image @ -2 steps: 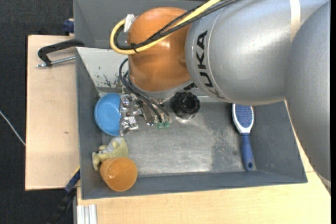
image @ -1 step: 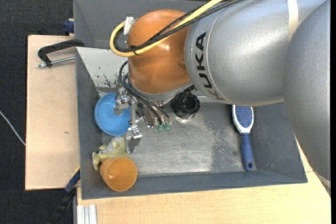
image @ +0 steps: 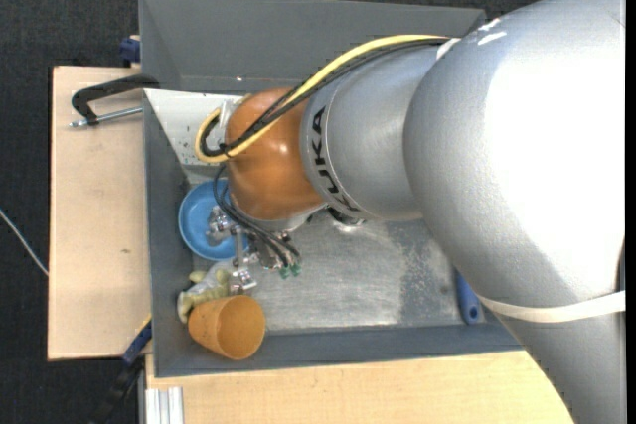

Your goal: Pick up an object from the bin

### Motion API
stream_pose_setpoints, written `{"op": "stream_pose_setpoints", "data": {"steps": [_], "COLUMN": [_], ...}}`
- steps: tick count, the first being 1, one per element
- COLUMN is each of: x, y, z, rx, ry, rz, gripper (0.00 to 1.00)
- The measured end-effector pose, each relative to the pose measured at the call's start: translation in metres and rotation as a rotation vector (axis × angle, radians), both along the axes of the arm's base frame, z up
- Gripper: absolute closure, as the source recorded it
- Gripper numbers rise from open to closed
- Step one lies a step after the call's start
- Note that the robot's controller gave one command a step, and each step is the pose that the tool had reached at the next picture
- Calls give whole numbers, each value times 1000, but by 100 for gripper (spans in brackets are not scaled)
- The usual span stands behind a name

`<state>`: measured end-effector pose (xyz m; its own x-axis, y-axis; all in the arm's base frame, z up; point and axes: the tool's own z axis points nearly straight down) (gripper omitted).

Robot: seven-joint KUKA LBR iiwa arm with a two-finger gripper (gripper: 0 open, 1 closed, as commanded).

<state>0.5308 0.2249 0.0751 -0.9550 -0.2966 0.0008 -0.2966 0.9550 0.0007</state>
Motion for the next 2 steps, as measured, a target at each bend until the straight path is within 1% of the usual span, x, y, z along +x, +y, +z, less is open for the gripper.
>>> {"op": "stream_pose_setpoints", "data": {"steps": [1, 2], "x": [3, 19], "y": [1, -6], "z": [6, 148], "rx": [3, 5], "ry": [-10, -16], "rz": [0, 83], "gripper": [100, 100]}}
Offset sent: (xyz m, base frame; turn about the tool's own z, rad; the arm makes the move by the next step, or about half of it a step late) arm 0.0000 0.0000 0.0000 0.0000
